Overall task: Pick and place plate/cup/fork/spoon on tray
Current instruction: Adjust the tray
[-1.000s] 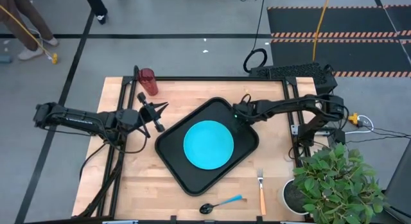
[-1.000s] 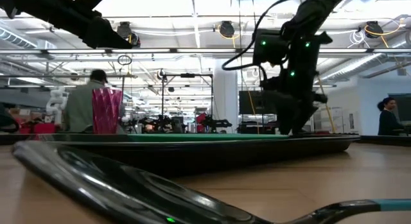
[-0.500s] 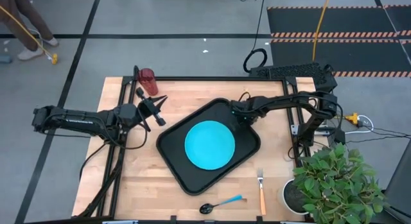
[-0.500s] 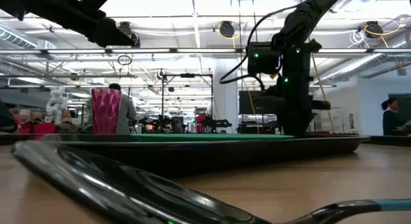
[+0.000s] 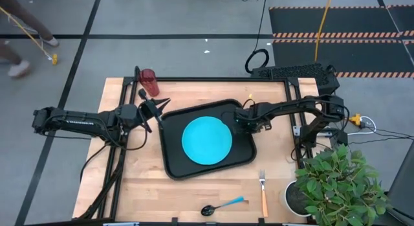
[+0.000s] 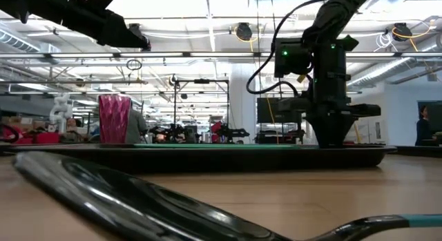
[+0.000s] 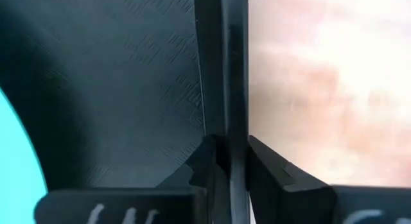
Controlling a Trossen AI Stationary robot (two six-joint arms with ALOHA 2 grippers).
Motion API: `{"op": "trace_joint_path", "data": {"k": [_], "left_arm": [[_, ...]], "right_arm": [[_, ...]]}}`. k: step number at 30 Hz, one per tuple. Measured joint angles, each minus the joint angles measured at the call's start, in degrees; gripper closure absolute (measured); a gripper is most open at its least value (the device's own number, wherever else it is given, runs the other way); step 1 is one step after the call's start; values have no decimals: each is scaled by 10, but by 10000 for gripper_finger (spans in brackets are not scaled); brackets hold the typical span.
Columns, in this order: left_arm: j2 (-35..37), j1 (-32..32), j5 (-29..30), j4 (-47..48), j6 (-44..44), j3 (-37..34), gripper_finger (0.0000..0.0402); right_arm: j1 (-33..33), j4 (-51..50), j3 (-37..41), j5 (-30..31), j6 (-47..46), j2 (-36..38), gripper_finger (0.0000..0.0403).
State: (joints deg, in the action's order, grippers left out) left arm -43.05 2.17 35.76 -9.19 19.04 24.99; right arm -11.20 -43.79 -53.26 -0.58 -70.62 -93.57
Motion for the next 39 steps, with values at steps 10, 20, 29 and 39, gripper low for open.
{"op": "trace_joint_path", "data": {"k": [10,20,29,39], "left_arm": [[0,0,-1,46,-34,0,371],[0,0,-44,62,-59,0,371],[0,0,-45,62,-56,0,371],[0,0,-45,65,-45,0,371]], "right_arm": [[86,0,0,-23,-144,2,360],[137,-12,0,-23,-203,2,360],[143,-14,0,-17,-196,2,340],[143,-28,2,6,-183,46,265]]}}
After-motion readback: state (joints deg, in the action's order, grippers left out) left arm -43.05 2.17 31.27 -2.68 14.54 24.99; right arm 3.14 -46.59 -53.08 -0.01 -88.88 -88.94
